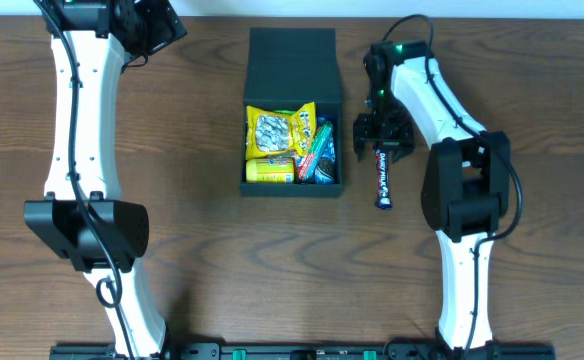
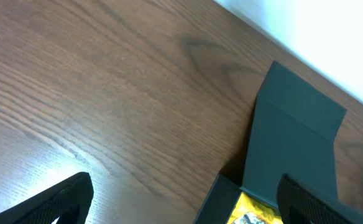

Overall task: Pack container
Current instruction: 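Grasp the blue Dairy Milk bar with the right gripper, then insert the Dairy Milk bar into the box's right side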

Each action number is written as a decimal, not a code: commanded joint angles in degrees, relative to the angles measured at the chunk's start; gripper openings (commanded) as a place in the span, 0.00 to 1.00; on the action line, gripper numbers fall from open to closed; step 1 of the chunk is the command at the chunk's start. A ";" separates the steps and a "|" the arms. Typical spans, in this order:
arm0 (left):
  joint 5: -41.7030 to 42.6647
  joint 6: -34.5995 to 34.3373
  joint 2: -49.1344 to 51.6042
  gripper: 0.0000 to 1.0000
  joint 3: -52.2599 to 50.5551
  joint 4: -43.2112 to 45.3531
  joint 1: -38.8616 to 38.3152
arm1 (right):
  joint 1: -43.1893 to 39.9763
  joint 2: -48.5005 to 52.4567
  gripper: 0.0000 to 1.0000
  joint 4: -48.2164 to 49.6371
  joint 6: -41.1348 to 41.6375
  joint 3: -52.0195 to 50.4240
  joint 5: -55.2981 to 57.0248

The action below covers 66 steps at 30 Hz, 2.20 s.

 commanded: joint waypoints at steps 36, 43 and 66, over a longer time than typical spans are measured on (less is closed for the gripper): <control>0.00 2.71 -0.85 0.95 1.05 1.70 0.04 | 6.71 -2.56 0.15 -5.64 1.11 24.94 -3.87; 0.00 2.89 -0.85 0.95 1.05 1.70 0.04 | 10.54 -2.56 0.14 -1.97 6.38 20.65 -0.02; 0.07 3.54 -0.85 0.95 1.05 1.49 0.04 | 11.08 -2.73 0.83 11.10 8.48 6.91 -0.09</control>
